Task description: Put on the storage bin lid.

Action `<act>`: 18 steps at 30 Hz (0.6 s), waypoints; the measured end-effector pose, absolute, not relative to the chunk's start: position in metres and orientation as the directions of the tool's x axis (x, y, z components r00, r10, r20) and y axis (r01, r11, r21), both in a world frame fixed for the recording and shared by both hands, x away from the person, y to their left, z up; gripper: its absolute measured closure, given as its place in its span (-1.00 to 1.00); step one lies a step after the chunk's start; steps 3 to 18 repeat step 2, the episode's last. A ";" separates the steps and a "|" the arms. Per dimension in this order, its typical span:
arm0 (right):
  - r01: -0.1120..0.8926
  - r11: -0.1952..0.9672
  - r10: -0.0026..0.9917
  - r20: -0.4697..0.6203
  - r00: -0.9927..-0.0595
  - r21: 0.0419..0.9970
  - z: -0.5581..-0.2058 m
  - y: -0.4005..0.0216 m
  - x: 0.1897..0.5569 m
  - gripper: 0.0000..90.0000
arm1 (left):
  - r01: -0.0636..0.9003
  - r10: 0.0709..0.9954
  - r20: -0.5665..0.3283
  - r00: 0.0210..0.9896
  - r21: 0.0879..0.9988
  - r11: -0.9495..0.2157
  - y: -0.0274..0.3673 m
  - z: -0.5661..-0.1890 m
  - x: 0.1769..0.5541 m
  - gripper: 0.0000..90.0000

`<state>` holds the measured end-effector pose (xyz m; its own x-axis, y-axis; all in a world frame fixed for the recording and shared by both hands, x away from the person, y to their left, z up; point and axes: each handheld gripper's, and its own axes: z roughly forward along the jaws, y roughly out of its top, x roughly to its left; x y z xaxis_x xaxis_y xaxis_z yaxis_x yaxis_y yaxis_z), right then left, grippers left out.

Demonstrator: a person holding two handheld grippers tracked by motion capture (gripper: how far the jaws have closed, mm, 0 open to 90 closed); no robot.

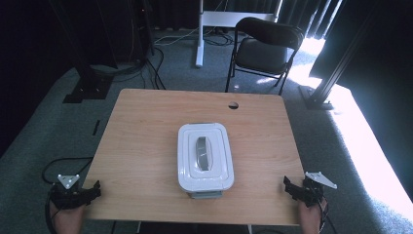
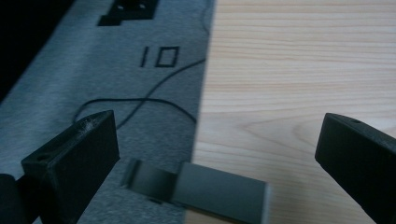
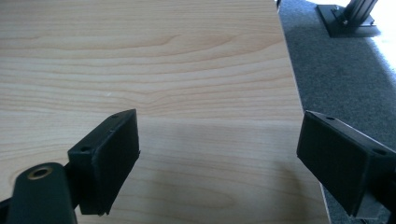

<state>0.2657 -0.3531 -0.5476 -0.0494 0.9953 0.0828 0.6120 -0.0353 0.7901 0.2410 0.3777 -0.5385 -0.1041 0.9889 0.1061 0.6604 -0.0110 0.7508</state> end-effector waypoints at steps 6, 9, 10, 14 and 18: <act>0.612 -0.030 0.996 0.078 -0.052 0.790 -0.548 -0.353 0.266 -0.72 | 0.658 0.987 0.106 -0.118 0.753 -0.002 0.379 -0.538 0.240 -1.00; 0.612 -0.030 0.996 0.078 -0.052 0.790 -0.548 -0.353 0.266 -0.72 | 0.658 0.987 0.106 -0.118 0.753 -0.002 0.379 -0.538 0.240 -1.00; 0.612 -0.030 0.996 0.078 -0.052 0.790 -0.548 -0.353 0.266 -0.72 | 0.658 0.987 0.106 -0.118 0.753 -0.002 0.379 -0.538 0.240 -1.00; 0.612 -0.030 0.996 0.078 -0.052 0.790 -0.548 -0.353 0.266 -0.72 | 0.658 0.987 0.106 -0.118 0.753 -0.002 0.379 -0.538 0.240 -1.00; 0.612 -0.030 0.996 0.078 -0.052 0.790 -0.548 -0.353 0.266 -0.72 | 0.658 0.987 0.106 -0.118 0.753 -0.002 0.379 -0.538 0.240 -1.00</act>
